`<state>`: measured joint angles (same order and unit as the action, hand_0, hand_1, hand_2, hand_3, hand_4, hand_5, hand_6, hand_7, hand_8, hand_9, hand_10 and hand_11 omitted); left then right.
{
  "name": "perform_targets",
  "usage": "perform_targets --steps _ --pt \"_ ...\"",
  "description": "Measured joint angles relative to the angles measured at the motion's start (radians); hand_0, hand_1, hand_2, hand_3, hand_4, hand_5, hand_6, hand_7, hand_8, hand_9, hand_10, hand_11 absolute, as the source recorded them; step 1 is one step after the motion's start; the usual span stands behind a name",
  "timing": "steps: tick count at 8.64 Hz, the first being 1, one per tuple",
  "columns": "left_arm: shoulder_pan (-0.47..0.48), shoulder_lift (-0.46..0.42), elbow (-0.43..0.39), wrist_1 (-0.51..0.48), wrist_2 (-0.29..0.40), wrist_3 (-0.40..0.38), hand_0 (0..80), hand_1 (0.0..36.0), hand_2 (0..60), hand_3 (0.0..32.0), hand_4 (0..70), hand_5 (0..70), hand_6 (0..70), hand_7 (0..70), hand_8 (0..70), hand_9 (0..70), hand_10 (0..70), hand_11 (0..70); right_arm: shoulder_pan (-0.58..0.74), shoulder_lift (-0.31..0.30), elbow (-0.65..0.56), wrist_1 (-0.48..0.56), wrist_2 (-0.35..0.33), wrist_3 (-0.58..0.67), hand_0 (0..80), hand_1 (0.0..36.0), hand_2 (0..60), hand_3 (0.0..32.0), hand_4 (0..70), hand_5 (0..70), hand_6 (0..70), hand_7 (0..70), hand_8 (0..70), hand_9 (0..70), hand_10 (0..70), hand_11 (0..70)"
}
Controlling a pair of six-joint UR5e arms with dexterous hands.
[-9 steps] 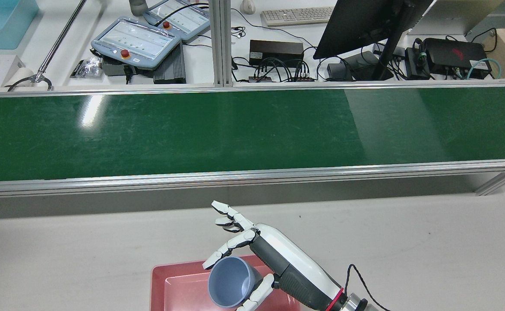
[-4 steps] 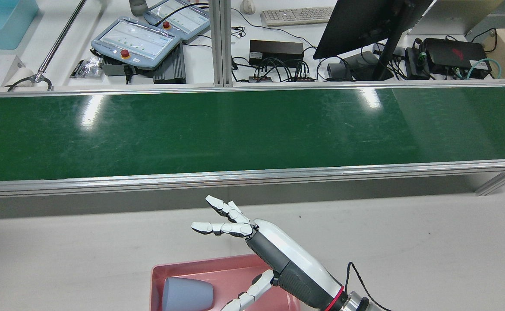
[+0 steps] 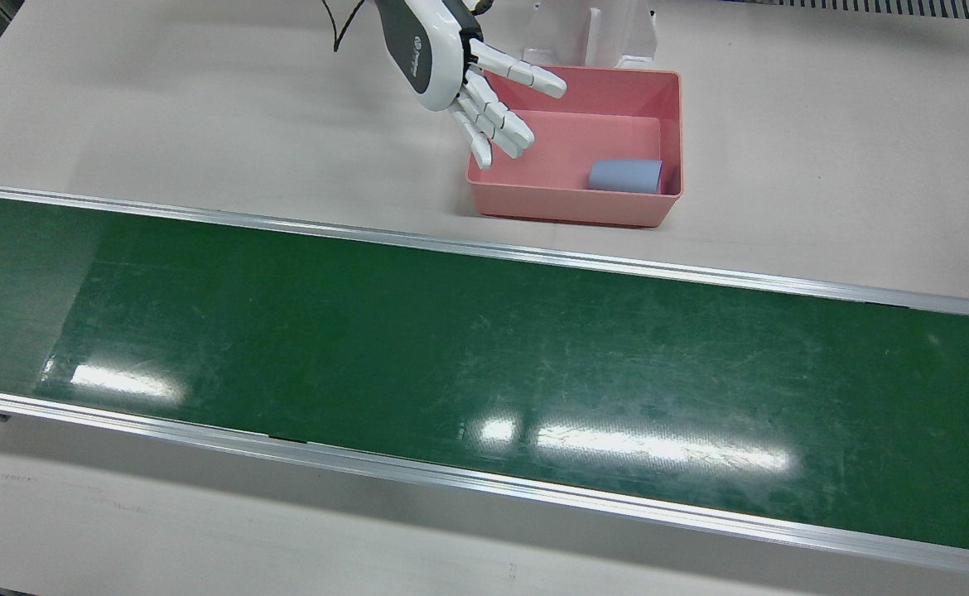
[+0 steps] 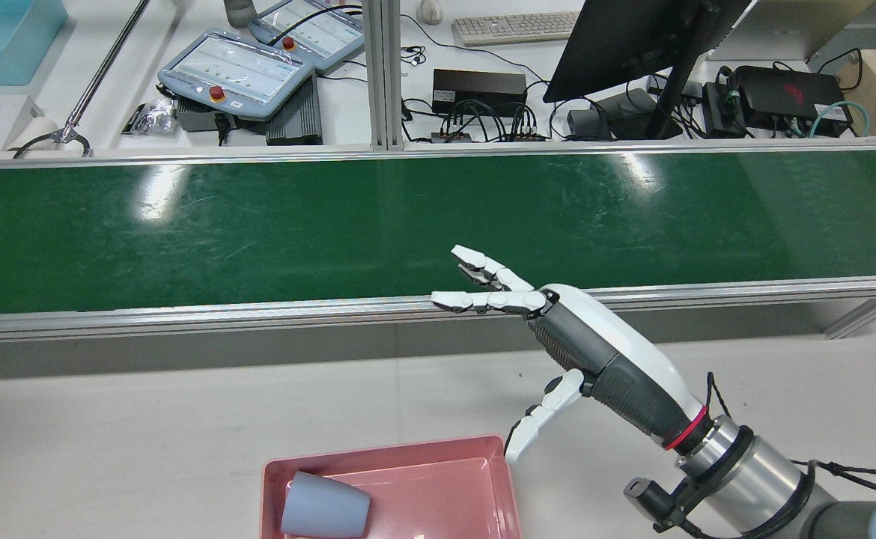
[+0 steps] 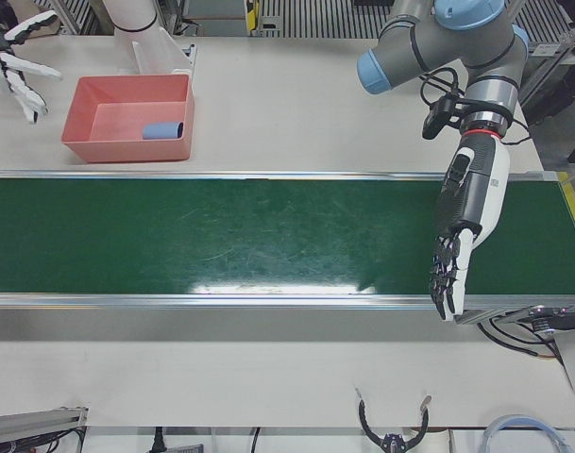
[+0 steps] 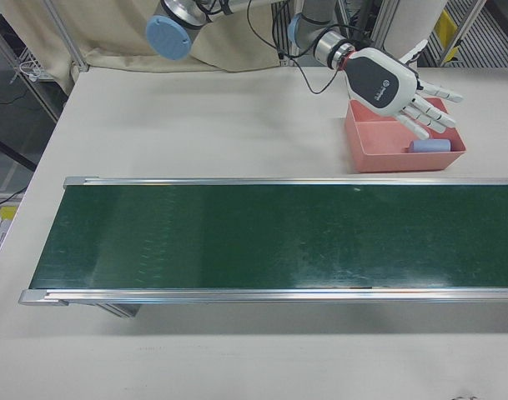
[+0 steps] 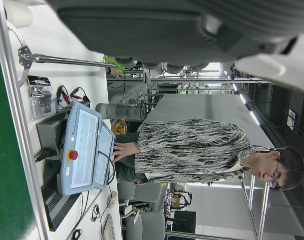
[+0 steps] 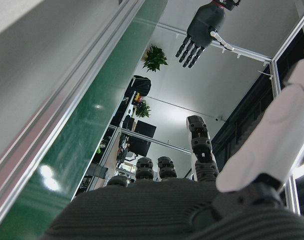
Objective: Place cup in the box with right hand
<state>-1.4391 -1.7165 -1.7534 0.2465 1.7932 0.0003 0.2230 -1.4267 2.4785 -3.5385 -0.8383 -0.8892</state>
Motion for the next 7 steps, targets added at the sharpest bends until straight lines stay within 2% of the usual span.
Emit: perform_targets --steps 1,2,3,4,5,6,7 --pt "0.0 0.0 0.0 -0.001 0.0 0.0 0.0 0.0 0.0 0.0 0.0 0.0 0.0 0.0 0.0 0.0 0.0 0.0 0.083 -0.031 0.006 -0.028 -0.044 0.072 46.9 13.1 15.4 0.0 15.1 4.4 4.0 14.1 5.7 11.7 1.1 3.1" --pt "0.0 0.0 0.0 0.0 0.0 0.0 0.0 0.0 0.0 0.0 0.0 0.0 0.0 0.0 0.0 0.0 0.0 0.0 0.167 -0.058 0.001 -0.059 -0.07 0.16 46.6 12.2 13.7 0.0 14.4 4.2 4.0 14.1 5.8 11.9 1.3 3.2" --pt "0.0 0.0 0.0 0.0 0.0 0.0 0.0 0.0 0.0 0.0 0.0 0.0 0.0 0.0 0.0 0.0 0.0 0.0 0.252 -0.077 -0.027 -0.077 -0.084 0.259 48.1 9.2 2.8 0.0 21.6 4.0 4.2 15.0 6.2 12.6 1.7 3.7" --pt "0.0 0.0 0.0 -0.001 0.0 0.0 0.0 0.0 0.0 0.0 0.0 0.0 0.0 0.0 0.0 0.0 0.0 0.0 0.33 -0.086 -0.069 -0.085 -0.102 0.351 48.1 9.4 3.2 0.0 20.6 4.1 4.3 15.6 6.1 12.6 1.9 4.0" --pt "0.0 0.0 -0.001 0.0 0.0 0.0 0.0 0.0 0.0 0.0 0.0 0.0 0.0 0.0 0.0 0.0 0.0 0.0 0.412 -0.091 -0.112 -0.089 -0.133 0.424 46.7 12.3 14.0 0.0 16.4 4.1 4.3 15.8 6.0 12.4 1.7 3.7" --pt "0.0 0.0 -0.001 0.0 0.0 0.0 0.0 0.0 0.0 0.0 0.0 0.0 0.0 0.0 0.0 0.0 0.0 0.0 0.501 -0.1 -0.15 -0.089 -0.174 0.48 48.3 9.5 2.6 0.0 20.7 4.1 4.5 16.5 6.1 12.8 1.6 3.5" --pt "0.0 0.0 -0.001 0.0 0.0 0.0 0.0 0.0 0.0 0.0 0.0 0.0 0.0 0.0 0.0 0.0 0.0 0.0 0.593 -0.112 -0.192 -0.089 -0.213 0.531 47.2 11.2 10.2 0.0 19.2 4.1 4.6 17.2 6.5 13.5 1.8 3.9"
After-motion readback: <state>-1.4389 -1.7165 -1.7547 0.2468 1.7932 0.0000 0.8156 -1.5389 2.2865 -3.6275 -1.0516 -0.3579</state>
